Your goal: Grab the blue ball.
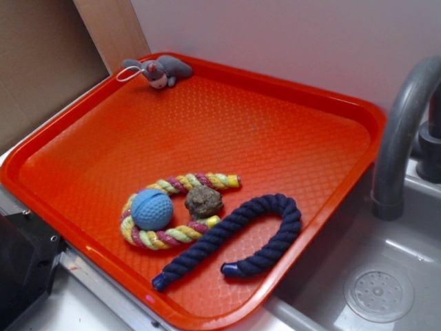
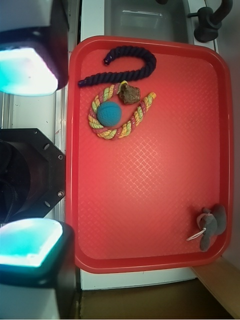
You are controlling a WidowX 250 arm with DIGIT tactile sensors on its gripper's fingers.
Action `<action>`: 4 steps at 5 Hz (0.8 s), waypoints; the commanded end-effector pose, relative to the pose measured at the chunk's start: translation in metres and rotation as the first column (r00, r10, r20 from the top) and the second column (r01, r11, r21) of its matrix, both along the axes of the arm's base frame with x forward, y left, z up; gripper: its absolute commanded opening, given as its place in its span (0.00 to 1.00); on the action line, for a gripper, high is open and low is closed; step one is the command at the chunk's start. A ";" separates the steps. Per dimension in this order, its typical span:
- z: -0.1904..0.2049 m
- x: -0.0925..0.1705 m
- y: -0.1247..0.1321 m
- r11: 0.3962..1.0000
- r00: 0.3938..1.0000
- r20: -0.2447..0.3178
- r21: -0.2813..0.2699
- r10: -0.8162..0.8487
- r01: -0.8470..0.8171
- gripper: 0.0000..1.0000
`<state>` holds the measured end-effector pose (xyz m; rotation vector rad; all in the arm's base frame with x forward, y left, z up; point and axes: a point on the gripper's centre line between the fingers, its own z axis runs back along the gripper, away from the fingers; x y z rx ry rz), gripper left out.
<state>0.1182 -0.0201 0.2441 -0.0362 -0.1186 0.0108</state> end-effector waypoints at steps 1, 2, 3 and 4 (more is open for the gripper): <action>0.000 0.000 0.000 1.000 1.000 0.000 0.000 0.000 0.000 1.00; -0.035 0.022 -0.026 0.992 0.992 0.018 -0.012 0.128 -0.128 1.00; -0.071 0.043 -0.040 0.997 0.999 0.028 -0.059 0.043 -0.041 1.00; -0.123 0.050 -0.047 0.999 0.998 -0.027 -0.024 -0.049 0.048 1.00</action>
